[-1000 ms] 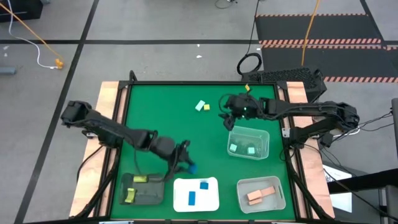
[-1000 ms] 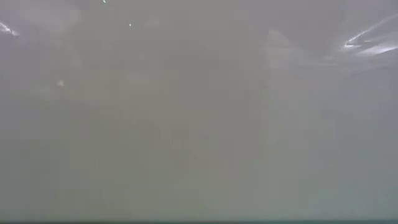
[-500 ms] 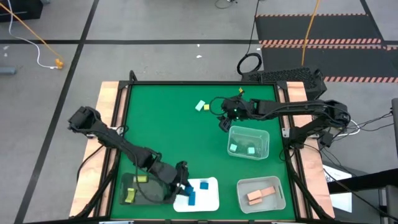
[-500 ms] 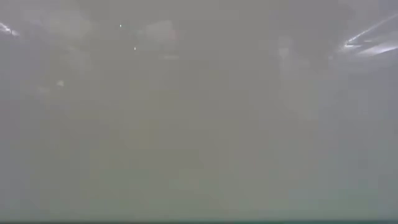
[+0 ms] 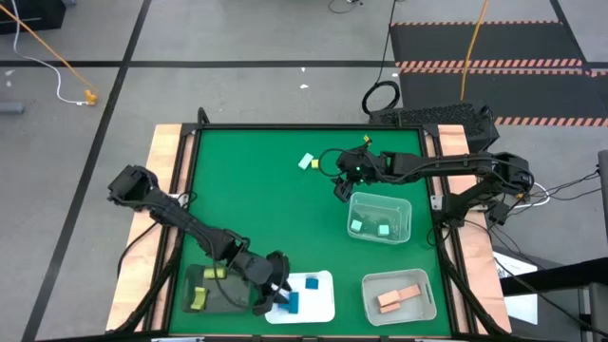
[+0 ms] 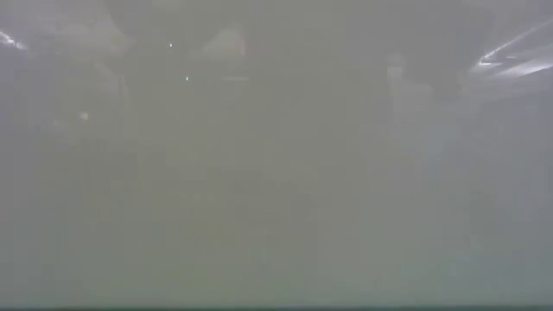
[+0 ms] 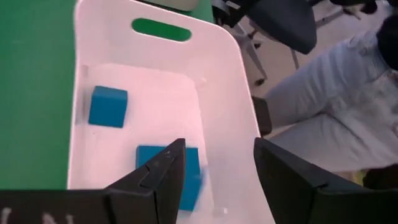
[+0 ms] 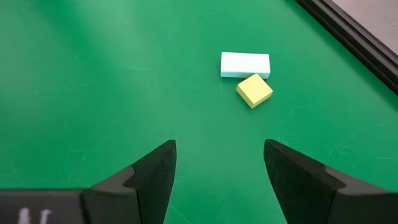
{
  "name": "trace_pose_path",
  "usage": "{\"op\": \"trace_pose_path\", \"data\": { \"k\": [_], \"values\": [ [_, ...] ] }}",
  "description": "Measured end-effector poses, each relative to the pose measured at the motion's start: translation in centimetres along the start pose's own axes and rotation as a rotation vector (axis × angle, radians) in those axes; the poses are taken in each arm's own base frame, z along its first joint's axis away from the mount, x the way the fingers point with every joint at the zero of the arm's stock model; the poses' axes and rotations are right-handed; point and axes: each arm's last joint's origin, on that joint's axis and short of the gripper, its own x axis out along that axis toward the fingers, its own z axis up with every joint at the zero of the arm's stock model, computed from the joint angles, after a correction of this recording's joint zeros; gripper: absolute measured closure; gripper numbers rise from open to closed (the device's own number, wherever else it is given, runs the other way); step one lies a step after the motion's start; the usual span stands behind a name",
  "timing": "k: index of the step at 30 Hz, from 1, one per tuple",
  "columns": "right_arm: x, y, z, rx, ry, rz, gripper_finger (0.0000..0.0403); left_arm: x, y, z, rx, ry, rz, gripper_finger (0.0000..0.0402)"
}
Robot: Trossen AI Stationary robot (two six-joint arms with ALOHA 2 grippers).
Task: Sort & place blocks by color
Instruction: Put the blue block into the white bin, then put the green block into the black bin
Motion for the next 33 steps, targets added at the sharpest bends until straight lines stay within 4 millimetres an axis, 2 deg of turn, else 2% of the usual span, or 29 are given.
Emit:
{"op": "trace_pose_path", "data": {
  "k": [6, 9, 12, 16, 20, 25, 29, 33],
  "values": [
    [0.0, 0.0, 0.1, 0.001, -0.005, 0.002, 0.0167, -0.1, 0.5, 0.6, -0.015, -0.026, 0.001, 0.0228],
    [0.0, 0.0, 0.3, 0.012, -0.026, 0.01, 0.0167, -0.3, 0.6, 1.8, 0.033, -0.118, -0.026, 0.023],
    [0.1, -0.4, 0.8, 0.129, -0.05, 0.076, 0.0167, -1.1, 1.4, 3.3, 0.056, -0.205, -0.003, 0.0228],
    [0.2, -1.7, 1.5, 0.257, -0.076, 0.129, 0.0167, -3.2, 3.8, 5.3, 0.04, -0.263, 0.103, 0.0228],
    [0.2, -2.6, 1.9, 0.24, -0.095, 0.158, 0.0167, -5.6, 6.7, 7.1, -0.002, -0.301, 0.217, 0.0227],
    [0.3, -2.7, 2.0, 0.225, -0.097, 0.177, 0.0167, -7.9, 10.3, 8.6, -0.093, -0.359, 0.331, 0.0227],
    [1.4, -2.8, 1.9, 0.314, -0.086, 0.173, 0.0167, -8.8, 12.3, 9.2, -0.143, -0.38, 0.383, 0.0227],
    [3.5, -3.2, 1.5, 0.407, -0.054, 0.155, 0.0167, -9.5, 13.6, 9.6, -0.198, -0.401, 0.409, 0.0227]
  ]
}}
